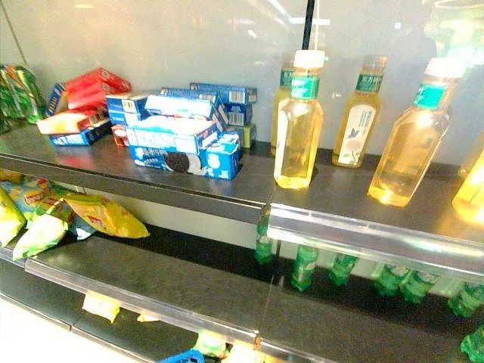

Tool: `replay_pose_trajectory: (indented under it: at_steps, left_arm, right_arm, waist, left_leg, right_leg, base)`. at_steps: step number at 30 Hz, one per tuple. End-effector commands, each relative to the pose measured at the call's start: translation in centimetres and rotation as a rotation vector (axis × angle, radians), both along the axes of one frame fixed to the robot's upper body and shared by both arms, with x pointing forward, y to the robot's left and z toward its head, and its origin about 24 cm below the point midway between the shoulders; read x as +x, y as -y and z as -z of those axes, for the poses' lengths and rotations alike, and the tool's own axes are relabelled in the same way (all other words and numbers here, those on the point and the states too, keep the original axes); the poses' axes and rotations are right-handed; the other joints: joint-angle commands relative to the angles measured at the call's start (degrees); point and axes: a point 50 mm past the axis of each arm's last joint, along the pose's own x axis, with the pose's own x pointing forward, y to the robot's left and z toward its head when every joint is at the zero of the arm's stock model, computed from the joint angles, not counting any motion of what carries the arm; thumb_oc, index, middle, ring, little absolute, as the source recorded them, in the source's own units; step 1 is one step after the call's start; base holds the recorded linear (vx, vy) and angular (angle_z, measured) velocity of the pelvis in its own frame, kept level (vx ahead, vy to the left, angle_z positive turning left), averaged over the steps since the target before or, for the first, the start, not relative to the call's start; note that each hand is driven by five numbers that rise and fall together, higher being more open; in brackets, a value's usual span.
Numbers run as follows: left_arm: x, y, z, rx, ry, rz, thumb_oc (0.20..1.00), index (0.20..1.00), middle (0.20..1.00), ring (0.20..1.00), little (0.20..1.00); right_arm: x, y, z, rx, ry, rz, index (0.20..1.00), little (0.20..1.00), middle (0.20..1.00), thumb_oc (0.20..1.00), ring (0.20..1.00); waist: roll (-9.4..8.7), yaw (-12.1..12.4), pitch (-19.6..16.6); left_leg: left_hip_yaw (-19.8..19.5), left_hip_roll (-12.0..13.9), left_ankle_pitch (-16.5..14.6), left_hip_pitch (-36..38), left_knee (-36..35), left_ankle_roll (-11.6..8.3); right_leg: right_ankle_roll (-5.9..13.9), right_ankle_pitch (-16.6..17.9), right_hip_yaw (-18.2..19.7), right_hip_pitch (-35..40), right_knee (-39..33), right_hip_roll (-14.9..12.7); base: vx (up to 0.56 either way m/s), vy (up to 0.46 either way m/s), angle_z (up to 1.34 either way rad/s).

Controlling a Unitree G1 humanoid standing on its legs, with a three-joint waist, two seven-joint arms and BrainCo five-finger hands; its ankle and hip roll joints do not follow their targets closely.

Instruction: Pick up the snacks into the basket

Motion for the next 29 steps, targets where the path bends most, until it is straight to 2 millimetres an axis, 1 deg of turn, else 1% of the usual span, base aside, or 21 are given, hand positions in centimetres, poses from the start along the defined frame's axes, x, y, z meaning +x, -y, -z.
replay_pose_trajectory:
  at_steps: [1,5,6,9,10,11,12,13,14,15,16,17,18,19,21,22,23,24,26,27,29]
  left_arm:
    - [0.5,-1.4,-0.5,0.105,-0.029,0.134,0.200,0.200,0.200,0.200,0.200]
    - [0.3,-1.1,-0.3,0.093,-0.032,0.117,0.200,0.200,0.200,0.200,0.200]
    - [0.4,-0.9,-0.3,0.084,-0.023,0.104,0.200,0.200,0.200,0.200,0.200]
    - [0.4,-0.7,-0.2,0.082,-0.026,0.106,0.200,0.200,0.200,0.200,0.200]
    - [0.5,-0.6,-0.2,0.087,-0.024,0.107,0.200,0.200,0.200,0.200,0.200]
    - [0.5,-0.6,-0.2,0.087,-0.024,0.107,0.200,0.200,0.200,0.200,0.200]
    - [0.7,-0.6,-0.3,0.089,-0.018,0.103,0.200,0.200,0.200,0.200,0.200]
    - [0.7,-0.6,-0.3,0.089,-0.018,0.103,0.200,0.200,0.200,0.200,0.200]
    - [0.7,-1.0,-0.4,0.093,-0.010,0.076,0.200,0.200,0.200,0.200,0.200]
    - [0.5,-1.2,-0.4,0.093,-0.011,0.066,0.200,0.200,0.200,0.200,0.200]
    - [-0.1,-1.3,-0.3,0.091,-0.025,0.059,0.200,0.200,0.200,0.200,0.200]
    - [-0.1,-1.3,-0.3,0.091,-0.025,0.059,0.200,0.200,0.200,0.200,0.200]
    - [-0.3,-1.3,-0.2,0.086,-0.031,0.065,0.200,0.200,0.200,0.200,0.200]
    - [-0.3,-1.3,-0.2,0.086,-0.031,0.065,0.200,0.200,0.200,0.200,0.200]
    - [-0.2,-1.4,-0.3,0.089,-0.029,0.078,0.200,0.200,0.200,0.200,0.200]
    - [0.2,-1.6,-0.4,0.099,-0.017,0.085,0.200,0.200,0.200,0.200,0.200]
    - [0.2,-1.6,-0.5,0.099,-0.016,0.086,0.200,0.200,0.200,0.200,0.200]
    - [0.6,-1.7,-0.7,0.104,0.002,0.085,0.200,0.200,0.200,0.200,0.200]
    - [0.7,-1.8,-0.7,0.110,0.002,0.088,0.200,0.200,0.200,0.200,0.200]
    - [1.1,-1.9,-0.9,0.115,0.018,0.093,0.200,0.200,0.200,0.200,0.200]
    - [1.4,-1.8,-1.0,0.115,0.026,0.102,0.200,0.200,0.200,0.200,0.200]
  right_arm:
    - [1.7,0.4,-0.7,-0.018,0.061,-0.016,1.000,1.000,1.000,1.000,1.000]
    - [1.3,0.6,-0.6,-0.025,0.050,-0.018,1.000,1.000,1.000,1.000,1.000]
    - [1.2,0.7,-0.7,-0.027,0.049,-0.020,1.000,1.000,1.000,1.000,1.000]
    - [1.0,1.1,-0.7,-0.036,0.047,-0.012,1.000,1.000,1.000,1.000,1.000]
    - [1.2,1.5,-0.9,-0.047,0.062,0.004,1.000,1.000,1.000,1.000,1.000]
    - [1.2,1.5,-0.9,-0.047,0.062,0.004,1.000,1.000,1.000,1.000,1.000]
    - [1.4,1.8,-1.0,-0.057,0.066,0.011,1.000,1.000,1.000,1.000,1.000]
    - [1.4,1.8,-1.0,-0.057,0.066,0.011,1.000,1.000,1.000,1.000,1.000]
    - [1.7,1.9,-1.2,-0.064,0.071,0.008,1.000,1.000,1.000,1.000,1.000]
    - [1.7,1.9,-1.1,-0.062,0.068,0.007,1.000,1.000,1.000,1.000,1.000]
    - [1.4,1.8,-1.0,-0.055,0.059,0.012,1.000,1.000,1.000,1.000,1.000]
    - [1.4,1.8,-1.0,-0.055,0.060,0.012,1.000,1.000,1.000,1.000,1.000]
    - [0.9,1.9,-0.8,-0.057,0.043,0.019,1.000,1.000,1.000,1.000,1.000]
    - [0.9,1.9,-0.8,-0.057,0.043,0.019,1.000,1.000,1.000,1.000,1.000]
    - [1.1,2.0,-0.9,-0.056,0.043,0.024,1.000,1.000,1.000,1.000,1.000]
    - [1.3,1.9,-1.0,-0.047,0.060,0.059,1.000,1.000,1.000,1.000,1.000]
    - [1.3,1.9,-1.0,-0.047,0.061,0.059,1.000,1.000,1.000,1.000,1.000]
    - [1.9,1.6,-1.1,-0.026,0.079,0.068,1.000,1.000,1.000,1.000,1.000]
    - [2.0,1.4,-1.1,-0.022,0.080,0.057,1.000,1.000,1.000,1.000,1.000]
    - [2.5,1.0,-1.2,-0.014,0.094,0.049,1.000,1.000,1.000,1.000,1.000]
    - [2.5,1.1,-1.2,-0.012,0.098,0.071,1.000,1.000,1.000,1.000,1.000]
  waist:
    - [-2.17,0.8,2.8]
    - [-1.80,1.3,3.4]
    - [-1.49,1.9,4.0]
    - [-1.16,1.8,4.4]
    - [-1.08,1.3,4.9]
    - [-1.08,1.3,4.8]
    - [-1.34,1.3,5.2]
    - [-1.34,1.3,5.1]
    - [-2.41,1.8,5.9]
    - [-2.84,2.0,5.8]
    - [-3.28,1.7,5.2]
    - [-3.33,1.6,5.1]
    - [-2.60,1.4,4.1]
    - [-2.60,1.4,4.1]
    - [-2.62,1.8,3.6]
    - [-2.72,2.2,3.3]
    - [-2.75,2.2,3.3]
    - [-2.98,3.3,3.2]
    - [-3.23,3.6,2.8]
    - [-3.51,4.7,2.9]
    - [-3.66,5.2,3.0]
  left_leg:
    - [-0.7,0.0,-2.8,-1.5,3.8,-3.25]
    - [-2.5,0.7,-1.3,-2.3,4.2,-4.33]
    - [-3.6,0.4,-0.3,-3.4,4.2,-4.69]
    - [-3.7,-0.3,0.7,-4.7,4.2,-4.55]
    - [2.8,0.1,1.8,-7.6,5.2,-4.26]
    - [2.7,0.1,1.8,-7.7,5.2,-4.26]
    - [8.4,1.1,1.7,-9.2,6.8,-3.35]
    - [8.4,1.1,1.7,-9.2,6.8,-3.34]
    - [11.2,1.6,-1.7,-8.9,11.9,-2.82]
    - [10.5,0.8,-3.7,-8.1,13.4,-2.55]
    - [11.9,1.1,-6.2,-6.2,13.4,-2.04]
    - [11.8,1.0,-6.0,-6.4,13.3,-1.99]
    - [13.6,2.1,-4.8,-4.4,9.4,-1.66]
    - [13.6,2.1,-4.7,-4.3,9.2,-1.66]
    - [13.6,1.7,-5.1,-3.5,7.4,-1.52]
    - [13.8,1.2,-4.9,-3.2,6.4,-1.32]
    - [13.8,1.2,-4.9,-3.2,6.4,-1.30]
    - [13.1,0.0,-5.8,-2.8,5.7,-0.71]
    - [12.8,-0.7,-6.0,-3.2,5.7,-0.30]
    - [12.0,-2.2,-6.7,-4.1,6.6,0.33]
    - [11.3,-3.2,-7.2,-4.8,7.6,0.79]
  right_leg:
    - [6.87,-9.3,0.4,1.2,5.9,-4.2]
    - [5.99,-9.9,-1.5,2.4,5.1,-2.9]
    - [5.71,-9.9,-2.7,2.5,4.6,-2.7]
    - [5.65,-10.1,-4.1,2.5,4.4,-3.0]
    - [5.87,-9.9,-6.2,2.2,3.9,-3.8]
    - [5.88,-9.9,-6.2,2.1,3.9,-3.9]
    - [6.21,-9.3,-7.4,2.0,3.3,-4.6]
    - [6.21,-9.3,-7.4,1.9,3.3,-4.6]
    - [6.35,-8.5,-8.3,1.8,3.4,-6.0]
    - [6.49,-8.1,-8.6,1.9,3.2,-6.6]
    - [7.02,-7.7,-9.6,2.6,3.2,-7.8]
    - [7.05,-7.6,-9.7,2.4,3.2,-7.9]
    - [7.54,-7.3,-10.7,2.5,3.0,-8.0]
    - [7.55,-7.3,-10.7,2.6,3.0,-8.0]
    - [8.25,-6.7,-11.4,2.8,3.1,-9.1]
    - [8.96,-5.7,-12.2,3.4,2.4,-10.3]
    - [8.99,-5.7,-12.2,3.4,2.4,-10.3]
    - [9.81,-4.6,-12.5,3.6,1.8,-11.6]
    - [10.19,-4.2,-12.6,3.3,1.7,-12.3]
    - [10.82,-3.6,-12.9,3.1,1.8,-13.7]
    - [11.10,-3.7,-13.0,3.0,2.4,-14.5]
  base:
    - [-0.03,-0.085,0.31]
    - [-0.06,-0.130,0.25]
    - [-0.06,-0.054,0.31]
    - [-0.08,-0.014,0.50]
    - [-0.11,0.019,0.61]
    - [-0.14,0.026,0.86]
    - [-0.05,0.007,0.83]
    - [-0.13,0.002,0.79]
    - [-0.08,0.010,0.40]
    - [-0.06,0.086,0.33]
    - [0.02,0.094,0.15]
    - [0.08,0.192,0.26]
    - [0.06,0.116,0.34]
    - [0.09,0.182,0.61]
    - [0.08,0.193,0.70]
    - [0.08,0.194,0.65]
    - [0.09,0.309,0.66]
    - [0.07,0.221,0.41]
    - [0.07,0.209,0.21]
    - [0.07,0.215,0.30]
    - [0.05,0.167,0.42]
